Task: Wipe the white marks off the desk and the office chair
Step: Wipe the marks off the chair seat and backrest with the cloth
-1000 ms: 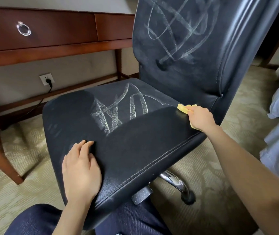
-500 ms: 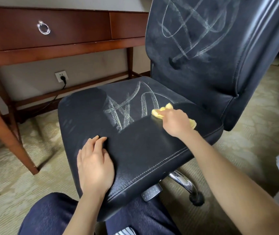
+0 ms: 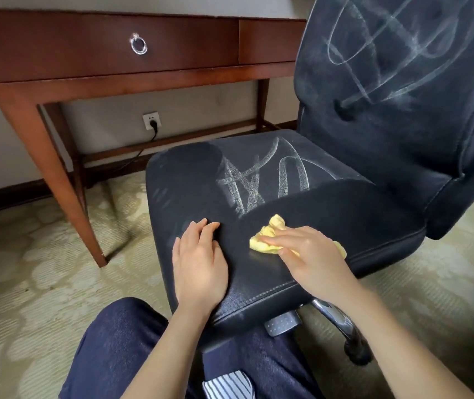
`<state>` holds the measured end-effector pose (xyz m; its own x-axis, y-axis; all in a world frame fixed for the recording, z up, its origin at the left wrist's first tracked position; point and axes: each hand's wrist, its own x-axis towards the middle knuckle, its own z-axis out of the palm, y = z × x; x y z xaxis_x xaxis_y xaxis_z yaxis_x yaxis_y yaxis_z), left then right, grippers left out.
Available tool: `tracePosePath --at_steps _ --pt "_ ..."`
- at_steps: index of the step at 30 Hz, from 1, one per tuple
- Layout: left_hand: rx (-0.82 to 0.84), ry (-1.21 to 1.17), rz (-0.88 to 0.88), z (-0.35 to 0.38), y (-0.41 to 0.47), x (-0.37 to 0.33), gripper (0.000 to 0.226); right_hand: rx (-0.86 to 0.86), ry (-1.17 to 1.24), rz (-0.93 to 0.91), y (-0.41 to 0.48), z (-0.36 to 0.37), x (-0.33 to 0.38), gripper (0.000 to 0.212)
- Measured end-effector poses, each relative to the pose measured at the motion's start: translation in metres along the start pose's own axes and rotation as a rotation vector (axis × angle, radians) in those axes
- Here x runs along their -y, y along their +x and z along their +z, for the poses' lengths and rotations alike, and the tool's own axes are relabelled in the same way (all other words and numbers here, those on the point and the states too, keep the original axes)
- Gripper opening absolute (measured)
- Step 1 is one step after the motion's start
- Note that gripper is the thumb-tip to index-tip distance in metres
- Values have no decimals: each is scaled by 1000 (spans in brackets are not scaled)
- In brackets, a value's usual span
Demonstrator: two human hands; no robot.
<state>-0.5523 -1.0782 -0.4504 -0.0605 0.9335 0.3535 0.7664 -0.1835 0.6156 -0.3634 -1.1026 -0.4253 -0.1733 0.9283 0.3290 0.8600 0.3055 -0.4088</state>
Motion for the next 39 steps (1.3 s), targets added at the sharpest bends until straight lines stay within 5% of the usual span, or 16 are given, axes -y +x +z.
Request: tracePosePath --at_steps 4,11,14,17,25,33,36,39 --pt "58 -5 -30 -3 1 -3 38 115 274 82 -3 -10 7 39" --pt "198 -655 -102 -38 0 -22 27 81 1585 358 20 -25 32 32" --pt "321 -878 -70 -48 -2 -34 33 178 1809 345 28 -20 49 31" --pt "237 -1022 -191 -52 -2 -34 39 224 1899 349 30 -11 60 32" --pt "32 -1031 -336 -59 -9 -14 11 74 1545 357 23 2 70 26" --pt "28 -1067 -356 -90 -7 -14 9 -578 337 6 25 0 67 25" --pt "38 -1129 -389 -92 -9 -18 2 -461 229 60 26 3 69 32" --pt "-18 -1078 -380 -93 -7 -17 6 -385 378 105 23 3 68 33"
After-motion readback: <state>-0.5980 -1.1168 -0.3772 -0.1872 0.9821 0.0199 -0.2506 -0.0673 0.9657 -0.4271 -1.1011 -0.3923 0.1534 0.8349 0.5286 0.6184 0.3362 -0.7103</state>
